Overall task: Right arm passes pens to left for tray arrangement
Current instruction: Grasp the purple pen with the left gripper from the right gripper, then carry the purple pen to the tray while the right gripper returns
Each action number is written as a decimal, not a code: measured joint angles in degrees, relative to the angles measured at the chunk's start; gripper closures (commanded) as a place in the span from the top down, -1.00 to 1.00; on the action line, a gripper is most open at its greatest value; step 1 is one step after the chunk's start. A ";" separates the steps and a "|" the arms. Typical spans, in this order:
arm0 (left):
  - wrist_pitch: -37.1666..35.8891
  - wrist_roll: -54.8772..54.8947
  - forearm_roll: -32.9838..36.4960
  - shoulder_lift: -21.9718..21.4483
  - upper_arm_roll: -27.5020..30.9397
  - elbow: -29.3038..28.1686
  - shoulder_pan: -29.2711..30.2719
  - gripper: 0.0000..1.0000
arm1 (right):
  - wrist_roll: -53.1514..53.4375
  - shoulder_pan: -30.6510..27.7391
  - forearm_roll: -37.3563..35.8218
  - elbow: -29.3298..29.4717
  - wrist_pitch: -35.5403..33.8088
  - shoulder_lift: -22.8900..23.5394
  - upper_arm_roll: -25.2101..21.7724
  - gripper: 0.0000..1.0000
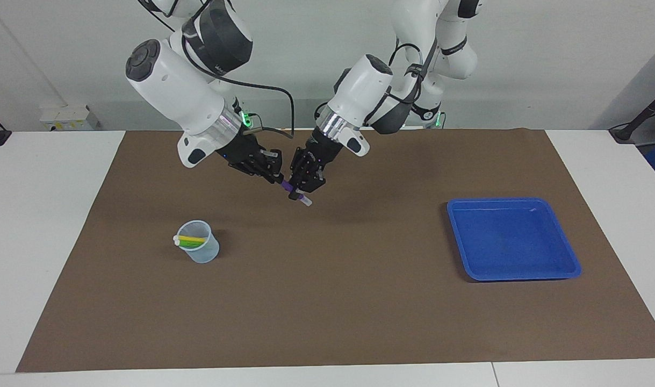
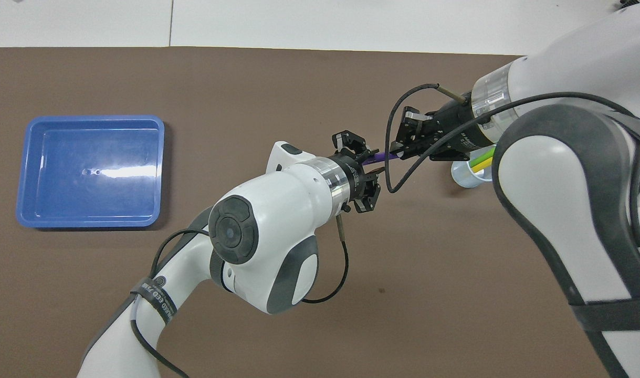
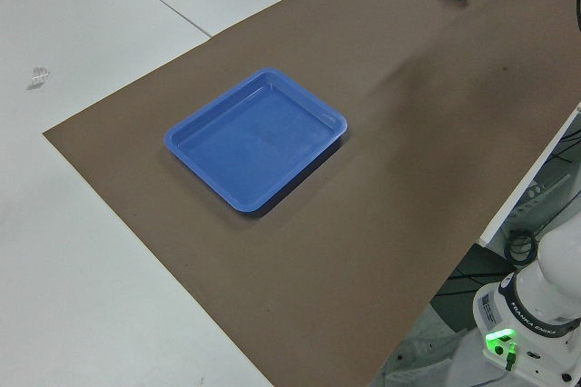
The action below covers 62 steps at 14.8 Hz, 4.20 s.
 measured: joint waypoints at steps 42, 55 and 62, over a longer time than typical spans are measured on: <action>-25.08 36.01 6.34 -0.35 0.79 5.05 11.30 -1.00 | -30.48 -9.48 -11.85 -2.75 -0.72 -0.53 -1.33 1.00; -39.58 94.25 7.61 -4.03 1.39 -0.78 36.75 -1.00 | -68.99 -18.00 -12.33 -11.16 9.47 4.39 -1.37 1.00; -39.28 124.44 13.92 -4.16 1.49 -2.76 46.83 -1.00 | -72.87 -18.39 -11.94 -10.96 14.16 6.92 -0.40 0.93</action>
